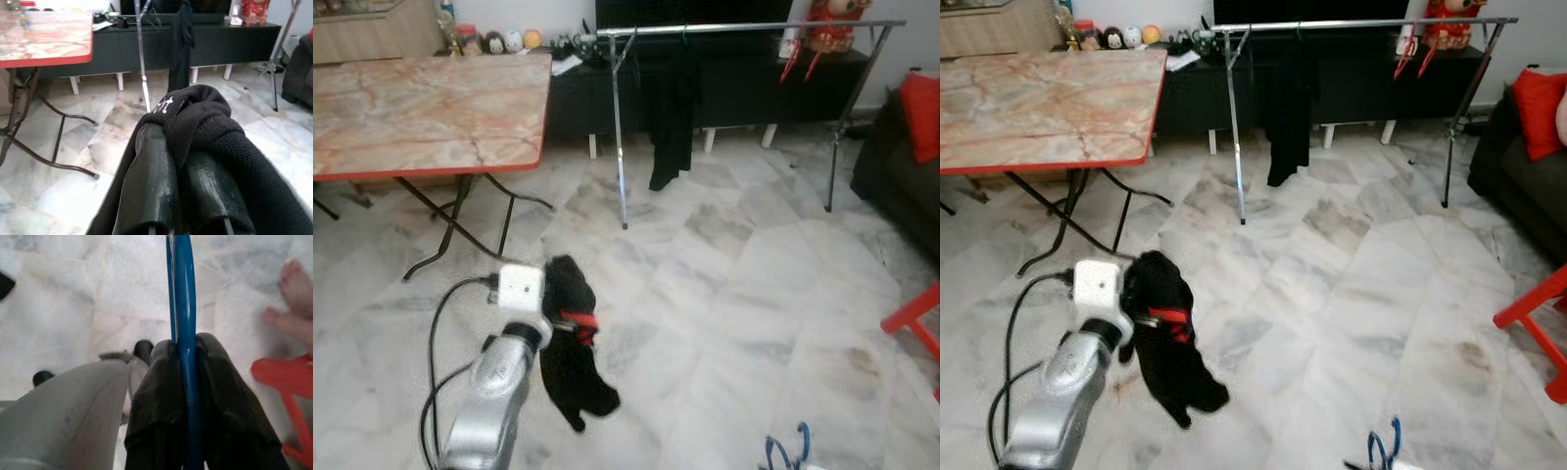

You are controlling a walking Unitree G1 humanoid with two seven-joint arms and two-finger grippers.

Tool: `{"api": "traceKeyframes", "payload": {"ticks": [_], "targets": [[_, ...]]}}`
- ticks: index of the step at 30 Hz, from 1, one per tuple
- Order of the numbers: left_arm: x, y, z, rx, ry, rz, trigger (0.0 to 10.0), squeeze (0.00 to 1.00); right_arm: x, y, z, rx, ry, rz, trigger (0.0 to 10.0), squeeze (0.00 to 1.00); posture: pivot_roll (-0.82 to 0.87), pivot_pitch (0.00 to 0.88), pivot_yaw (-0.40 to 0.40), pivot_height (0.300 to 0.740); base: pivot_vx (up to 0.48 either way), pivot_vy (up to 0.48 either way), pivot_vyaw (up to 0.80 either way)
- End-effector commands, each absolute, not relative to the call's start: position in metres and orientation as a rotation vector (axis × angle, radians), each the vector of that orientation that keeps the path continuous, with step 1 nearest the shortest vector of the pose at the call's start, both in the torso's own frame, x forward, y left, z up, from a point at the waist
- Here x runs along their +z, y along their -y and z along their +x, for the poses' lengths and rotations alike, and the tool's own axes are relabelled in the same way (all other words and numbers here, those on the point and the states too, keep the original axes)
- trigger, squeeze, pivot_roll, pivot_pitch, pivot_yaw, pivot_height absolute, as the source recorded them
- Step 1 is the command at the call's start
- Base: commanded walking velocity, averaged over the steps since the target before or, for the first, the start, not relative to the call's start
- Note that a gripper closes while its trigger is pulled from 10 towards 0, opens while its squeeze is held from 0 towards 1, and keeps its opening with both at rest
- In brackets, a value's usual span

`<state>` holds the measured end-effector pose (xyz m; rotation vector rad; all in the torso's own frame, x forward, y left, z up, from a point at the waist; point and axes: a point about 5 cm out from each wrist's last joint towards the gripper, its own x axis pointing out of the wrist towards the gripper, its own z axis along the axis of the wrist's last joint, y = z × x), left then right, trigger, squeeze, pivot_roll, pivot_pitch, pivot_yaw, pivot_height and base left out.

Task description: Hang hanger

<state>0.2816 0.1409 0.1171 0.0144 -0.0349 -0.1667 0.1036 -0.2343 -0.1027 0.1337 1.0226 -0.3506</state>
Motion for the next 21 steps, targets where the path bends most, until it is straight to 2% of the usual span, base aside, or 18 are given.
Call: {"api": "traceKeyframes", "payload": {"ticks": [1, 4, 11, 15, 21], "targets": [[0.13, -0.157, 0.279, -0.113, 0.078, 0.042, 10.0, 0.0, -0.102, 0.228, 0.111, -0.326, -1.011, 0.129, 10.0, 0.0, 0.02, 0.0, -0.058, 0.74, 0.0, 0.341, 0.0], [0.132, -0.173, 0.273, -0.054, 0.077, 0.043, 10.0, 0.0, -0.103, 0.222, 0.112, -0.285, -1.025, 0.114, 10.0, 0.0, 0.04, 0.001, -0.077, 0.74, 0.0, 0.34, 0.0], [0.13, -0.188, 0.263, 0.02, 0.07, 0.035, 10.0, 0.0, -0.105, 0.211, 0.112, -0.181, -1.038, 0.055, 10.0, 0.0, 0.08, 0.011, -0.13, 0.74, 0.0, 0.34, 0.0], [0.129, -0.185, 0.261, 0.021, 0.05, 0.006, 10.0, 0.0, -0.103, 0.216, 0.113, -0.261, -1.0, 0.089, 10.0, 0.0, 0.07, 0.01, -0.101, 0.74, 0.0, 0.337, 0.0], [0.132, -0.17, 0.275, -0.06, 0.05, 0.011, 10.0, 0.0, -0.099, 0.222, 0.123, -0.283, -0.969, 0.081, 10.0, 0.0, 0.06, 0.0, -0.016, 0.74, 0.0, 0.339, 0.0]]}}
